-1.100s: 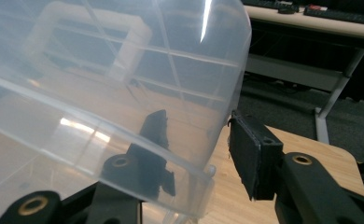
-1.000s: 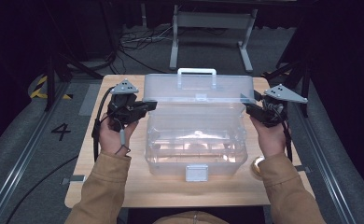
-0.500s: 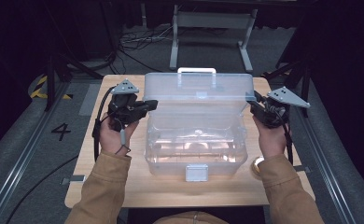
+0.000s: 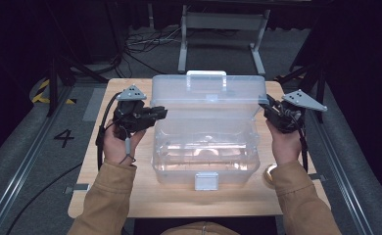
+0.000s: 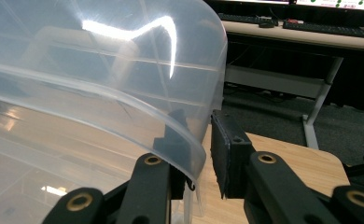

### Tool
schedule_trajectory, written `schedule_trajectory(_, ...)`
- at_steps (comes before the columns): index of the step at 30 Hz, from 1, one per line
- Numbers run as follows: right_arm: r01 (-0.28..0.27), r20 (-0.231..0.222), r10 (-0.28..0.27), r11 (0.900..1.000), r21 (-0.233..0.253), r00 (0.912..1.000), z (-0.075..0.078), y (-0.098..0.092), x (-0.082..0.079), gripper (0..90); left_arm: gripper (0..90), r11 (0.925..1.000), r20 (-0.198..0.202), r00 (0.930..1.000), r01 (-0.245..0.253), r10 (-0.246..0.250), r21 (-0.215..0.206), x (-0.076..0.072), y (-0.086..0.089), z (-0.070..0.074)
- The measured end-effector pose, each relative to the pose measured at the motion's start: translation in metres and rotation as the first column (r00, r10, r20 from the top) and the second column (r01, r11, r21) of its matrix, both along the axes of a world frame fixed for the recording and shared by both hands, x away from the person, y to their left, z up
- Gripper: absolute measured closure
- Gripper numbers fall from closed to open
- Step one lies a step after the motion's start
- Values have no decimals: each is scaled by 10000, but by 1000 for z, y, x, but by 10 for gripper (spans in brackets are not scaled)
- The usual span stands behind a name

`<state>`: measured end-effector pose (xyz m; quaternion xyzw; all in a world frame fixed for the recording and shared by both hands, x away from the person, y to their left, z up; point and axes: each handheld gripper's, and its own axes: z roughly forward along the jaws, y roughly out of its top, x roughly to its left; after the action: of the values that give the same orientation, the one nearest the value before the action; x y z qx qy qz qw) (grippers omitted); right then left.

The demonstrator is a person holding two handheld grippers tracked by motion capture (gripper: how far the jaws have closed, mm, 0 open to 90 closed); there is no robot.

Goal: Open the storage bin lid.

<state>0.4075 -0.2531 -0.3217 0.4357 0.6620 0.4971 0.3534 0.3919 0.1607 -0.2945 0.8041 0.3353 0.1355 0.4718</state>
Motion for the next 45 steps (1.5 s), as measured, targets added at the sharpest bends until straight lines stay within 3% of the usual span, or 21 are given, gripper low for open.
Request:
schedule_trajectory(6, -89, -90, 90, 9999, 71, 9999, 2, -1, 3, 767, 752, 9995, -157, 9995, 278, -276, 135, -9, 1, 1)
schedule_trajectory(15, -112, -234, 119, 9995, 312, 9997, 4, -3, 9, 775, 732, 9927, -319, 9960, 858, -834, 849, -34, -1, -3)
schedule_trajectory(18, -142, -262, 152, 9992, 363, 9995, 4, -3, 11, 776, 732, 9920, -379, 9953, 920, -890, 859, -40, 1, -3)
schedule_trajectory(24, -190, -430, 206, 9991, 382, 9989, 7, -4, 16, 775, 725, 9845, -604, 9893, 1384, -1325, 1077, -53, -2, -11)
schedule_trajectory(29, -183, -514, 202, 9991, 381, 9985, 9, -4, 19, 773, 710, 9705, -1043, 9800, 1843, -1693, 1557, -57, -10, -25)
schedule_trajectory(36, -242, -518, 266, 9986, 472, 9983, 9, -4, 21, 773, 692, 9399, -1933, 9524, 2739, -2356, 2038, -55, -21, -50)
schedule_trajectory(41, -280, -515, 301, 9987, 424, 9982, 9, -5, 22, 771, 668, 9064, -2448, 9290, 3376, -2774, 2538, -52, -34, -65)
schedule_trajectory(45, -272, -572, 296, 9987, 423, 9979, 10, -4, 22, 770, 657, 8864, -2760, 9174, 3634, -2868, 2867, -49, -41, -74)
